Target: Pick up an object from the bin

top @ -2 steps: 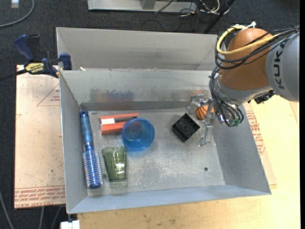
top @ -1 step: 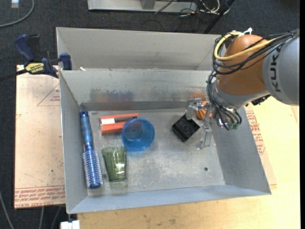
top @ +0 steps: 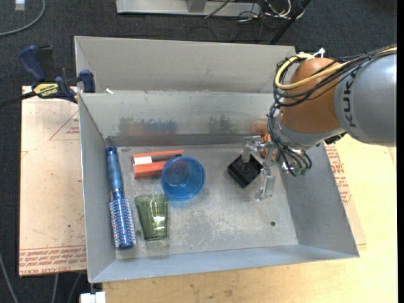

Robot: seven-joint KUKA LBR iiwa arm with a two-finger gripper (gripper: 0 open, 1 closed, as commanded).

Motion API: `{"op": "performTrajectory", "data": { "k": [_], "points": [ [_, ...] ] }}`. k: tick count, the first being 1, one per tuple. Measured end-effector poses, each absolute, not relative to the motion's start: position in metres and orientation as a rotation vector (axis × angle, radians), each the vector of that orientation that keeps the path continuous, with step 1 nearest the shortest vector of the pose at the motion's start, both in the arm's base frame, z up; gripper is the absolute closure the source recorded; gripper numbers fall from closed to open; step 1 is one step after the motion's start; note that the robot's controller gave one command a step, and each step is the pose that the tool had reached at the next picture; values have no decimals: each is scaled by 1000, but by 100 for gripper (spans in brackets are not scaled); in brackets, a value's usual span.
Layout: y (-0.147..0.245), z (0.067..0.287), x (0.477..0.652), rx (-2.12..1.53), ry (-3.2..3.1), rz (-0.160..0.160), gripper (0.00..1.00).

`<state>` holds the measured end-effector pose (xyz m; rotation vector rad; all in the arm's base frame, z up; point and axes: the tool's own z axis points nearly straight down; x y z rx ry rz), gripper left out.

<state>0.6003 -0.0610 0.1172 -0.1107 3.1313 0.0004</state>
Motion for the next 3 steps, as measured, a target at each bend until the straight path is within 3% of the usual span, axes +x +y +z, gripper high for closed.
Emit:
{"op": "performTrajectory", "data": {
  "k": [1, 2, 3],
  "points": [
    [-62, 91, 597, -113, 3109, -3, 0],
    [-62, 84, 608, -101, 3099, 2, 0],
    [-87, 84, 642, -788, 3005, -7, 100]
  ]
}}
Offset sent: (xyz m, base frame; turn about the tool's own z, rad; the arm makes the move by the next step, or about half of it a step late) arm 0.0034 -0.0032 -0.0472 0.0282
